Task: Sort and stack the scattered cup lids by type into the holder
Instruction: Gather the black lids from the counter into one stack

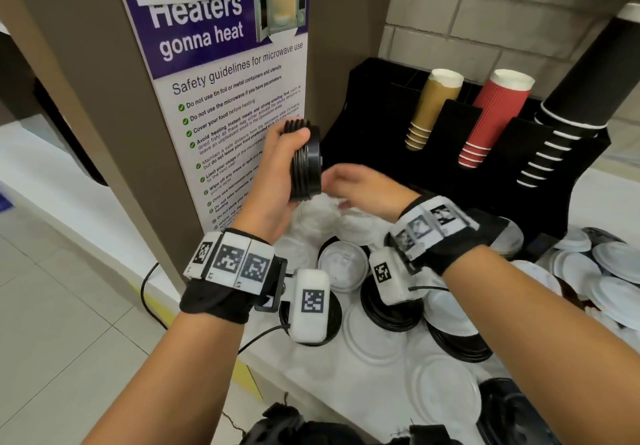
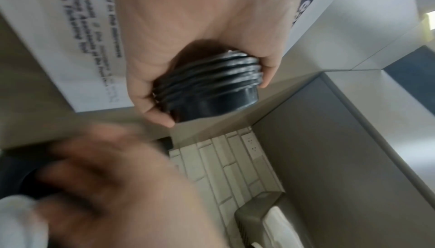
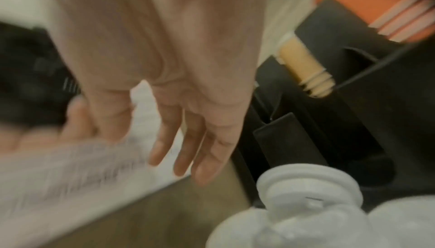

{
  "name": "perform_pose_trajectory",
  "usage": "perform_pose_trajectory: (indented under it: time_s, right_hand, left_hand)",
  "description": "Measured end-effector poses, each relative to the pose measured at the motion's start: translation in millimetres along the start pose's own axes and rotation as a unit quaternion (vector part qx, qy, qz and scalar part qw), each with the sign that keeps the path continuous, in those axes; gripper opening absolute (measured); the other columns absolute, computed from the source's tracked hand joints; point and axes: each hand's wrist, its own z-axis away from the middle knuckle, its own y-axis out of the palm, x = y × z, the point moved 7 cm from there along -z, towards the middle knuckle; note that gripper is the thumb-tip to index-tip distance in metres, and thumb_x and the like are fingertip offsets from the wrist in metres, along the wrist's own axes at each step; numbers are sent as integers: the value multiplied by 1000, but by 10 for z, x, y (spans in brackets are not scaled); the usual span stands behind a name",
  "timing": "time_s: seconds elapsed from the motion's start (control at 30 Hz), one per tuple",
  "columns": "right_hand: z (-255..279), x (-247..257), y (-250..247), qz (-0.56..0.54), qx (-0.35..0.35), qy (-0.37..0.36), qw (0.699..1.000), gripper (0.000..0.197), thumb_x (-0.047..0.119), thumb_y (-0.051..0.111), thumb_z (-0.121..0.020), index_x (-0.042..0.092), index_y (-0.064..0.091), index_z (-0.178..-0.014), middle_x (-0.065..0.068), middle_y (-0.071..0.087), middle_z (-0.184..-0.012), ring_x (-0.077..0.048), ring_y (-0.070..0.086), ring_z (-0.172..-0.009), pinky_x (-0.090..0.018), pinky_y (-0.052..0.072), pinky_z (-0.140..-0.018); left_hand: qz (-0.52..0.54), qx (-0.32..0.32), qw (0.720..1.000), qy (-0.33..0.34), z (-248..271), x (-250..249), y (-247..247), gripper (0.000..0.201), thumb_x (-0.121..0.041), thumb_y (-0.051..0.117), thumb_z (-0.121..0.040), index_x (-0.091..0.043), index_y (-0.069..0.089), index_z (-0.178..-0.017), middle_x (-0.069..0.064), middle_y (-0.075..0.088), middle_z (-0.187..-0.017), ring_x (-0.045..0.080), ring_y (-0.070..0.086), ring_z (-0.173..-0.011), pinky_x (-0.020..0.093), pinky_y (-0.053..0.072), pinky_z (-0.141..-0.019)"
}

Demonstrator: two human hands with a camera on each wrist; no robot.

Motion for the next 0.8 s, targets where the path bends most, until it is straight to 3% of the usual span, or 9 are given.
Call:
perform_pose_trajectory:
  time_s: [0.07, 0.17, 0.27, 0.37, 0.53, 0.6, 0.67, 0.73, 0.8]
  right_hand:
    - [-56, -85, 378, 200, 119, -2, 972, 34, 30, 61, -91, 19, 56, -123, 3, 58, -118, -12, 52, -108, -25, 42, -91]
    - [-139, -189, 759, 316, 200, 28, 927, 75, 47, 68, -83, 23, 35, -144, 1, 46, -141, -18, 45, -125, -22, 32, -91]
    - [-299, -261, 1000, 426, 216, 39, 878, 79, 48, 68, -83, 19, 29, -146, -6, 41, -144, -28, 38, -131, -35, 35, -94]
    - [-370, -303, 1150, 534, 192, 37, 823, 70, 47, 65, -84, 19, 34, -141, -6, 44, -140, -26, 38, -130, -35, 32, -93]
    - [-383, -225, 808, 474, 141, 65, 867, 81, 52, 71, -73, 19, 39, -140, -6, 48, -131, -28, 40, -120, -39, 35, -86]
    - [-367, -118, 534, 517, 65, 85, 849, 78, 51, 74, -70, 18, 44, -134, -6, 45, -121, -28, 36, -115, -44, 34, -90]
    - [-318, -21, 399, 546, 21, 81, 834, 77, 52, 74, -71, 16, 45, -133, -8, 42, -126, -30, 34, -120, -46, 32, -97]
    - [-275, 60, 488, 500, 54, 26, 864, 75, 51, 71, -76, 15, 43, -136, -7, 44, -134, -29, 37, -125, -43, 35, -103]
    - [-211, 67, 765, 456, 157, -2, 876, 67, 49, 65, -84, 14, 44, -137, -5, 48, -136, -25, 44, -126, -41, 39, -105]
  left_hand:
    - [17, 14, 1000, 11, -7, -103, 29, 21, -33, 54, -80, -26, 53, -100, -6, 61, -78, 9, 60, -66, 28, 47, -59]
    - [-3, 39, 999, 29, 10, -209, 89, 23, -34, 53, -78, -28, 53, -100, -7, 61, -83, 8, 61, -69, 27, 50, -56]
    - [-6, 40, 999, 31, 32, -238, 96, 20, -35, 52, -79, -30, 53, -98, -7, 60, -86, 7, 61, -72, 27, 50, -58]
    - [-22, 45, 998, 29, 61, -238, 97, 20, -35, 51, -79, -30, 53, -98, -4, 57, -90, 9, 59, -75, 28, 49, -59]
    - [-35, 48, 998, 29, 84, -249, 62, 20, -35, 53, -80, -30, 54, -100, -2, 56, -94, 9, 59, -78, 27, 49, -61]
    - [-32, 41, 998, 25, 71, -255, 46, 22, -36, 53, -80, -30, 54, -100, -2, 57, -93, 10, 59, -77, 28, 49, -61]
    - [-37, 36, 998, 24, 60, -258, 55, 22, -38, 54, -79, -31, 54, -101, -1, 56, -95, 12, 58, -79, 30, 48, -63]
    - [-40, 31, 998, 26, 55, -269, 76, 24, -38, 54, -79, -31, 54, -102, 1, 55, -98, 15, 58, -81, 30, 48, -63]
    - [-46, 28, 998, 24, 53, -272, 99, 27, -38, 54, -78, -30, 54, -105, 3, 55, -104, 17, 58, -86, 32, 49, -67]
